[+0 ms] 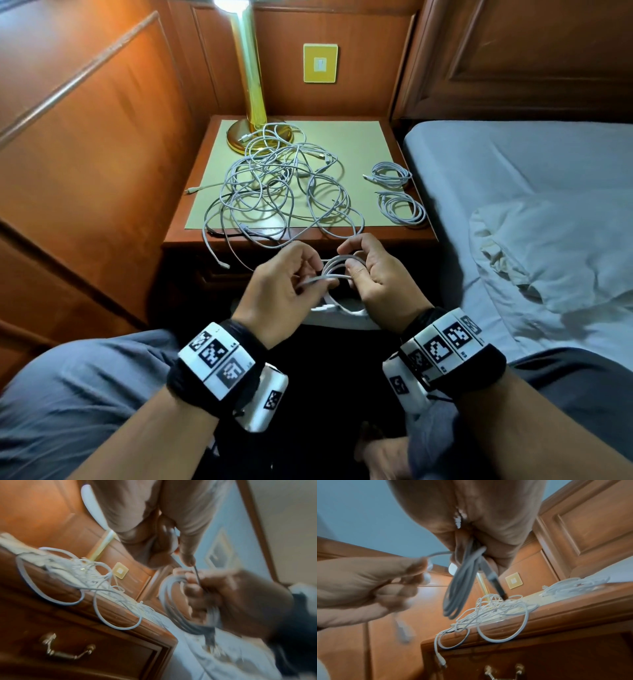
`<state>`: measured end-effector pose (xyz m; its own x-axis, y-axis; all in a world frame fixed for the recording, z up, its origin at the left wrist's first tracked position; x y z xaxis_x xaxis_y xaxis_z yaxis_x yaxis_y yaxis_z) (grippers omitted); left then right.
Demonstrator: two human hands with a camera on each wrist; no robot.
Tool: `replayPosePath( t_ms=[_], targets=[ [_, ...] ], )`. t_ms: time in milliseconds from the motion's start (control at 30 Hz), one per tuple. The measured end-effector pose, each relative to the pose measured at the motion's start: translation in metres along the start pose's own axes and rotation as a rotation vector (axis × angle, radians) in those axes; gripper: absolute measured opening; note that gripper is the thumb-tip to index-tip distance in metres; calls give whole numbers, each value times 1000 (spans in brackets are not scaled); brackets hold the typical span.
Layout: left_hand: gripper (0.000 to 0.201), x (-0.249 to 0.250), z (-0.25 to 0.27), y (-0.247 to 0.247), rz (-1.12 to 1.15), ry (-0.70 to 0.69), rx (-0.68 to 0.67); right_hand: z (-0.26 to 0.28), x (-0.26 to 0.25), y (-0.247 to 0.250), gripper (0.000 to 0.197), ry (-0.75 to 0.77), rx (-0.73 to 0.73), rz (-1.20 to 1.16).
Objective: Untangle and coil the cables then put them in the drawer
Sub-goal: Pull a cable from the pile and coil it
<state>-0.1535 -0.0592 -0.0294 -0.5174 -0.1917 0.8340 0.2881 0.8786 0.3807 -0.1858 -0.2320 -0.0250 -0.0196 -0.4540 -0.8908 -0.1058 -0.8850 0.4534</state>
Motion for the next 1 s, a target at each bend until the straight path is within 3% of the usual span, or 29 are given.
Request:
replayPosePath(
  t_ms=[133,233,300,433,533,633,833,1000],
  targets=[
    [12,-12,-4,22,202,238,42,-5,5,11,17,-78,-39,-137],
    [13,-17,-5,27,353,273,140,-4,1,9,28,-181,-207,-432],
    [19,-19,-5,23,399,287,208,-1,-4,7,24,-186,-300,-557],
    [21,-21,3,4,294,297,138,1,-3,3,19,-157,-272,-625],
    [8,-16,8,-7,470,367,110,-1,1,0,21,-148,-199,-597],
    [18,-12,9,-12,693,478,137,-1,4,-2,22,-115,-174,-455],
    [31,-11,9,-12,923,583,89,3,1,-4,18,-19,-143,-73],
    [38,-10,12,-20,890,556,-33,5,0,-2,17,25,-30,115]
  ],
)
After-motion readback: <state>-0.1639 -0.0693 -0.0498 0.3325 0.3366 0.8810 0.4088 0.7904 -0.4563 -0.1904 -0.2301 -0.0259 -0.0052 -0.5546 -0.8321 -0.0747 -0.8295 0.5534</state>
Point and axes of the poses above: each hand's wrist, its own z-axis away from the middle knuckle, its own y-axis out of the back of the hand, x = y × z, the point moved 3 cm from there along -z, towards the middle knuckle, and after that the axes turned 6 degrees about -y, right-handed, at the moved point
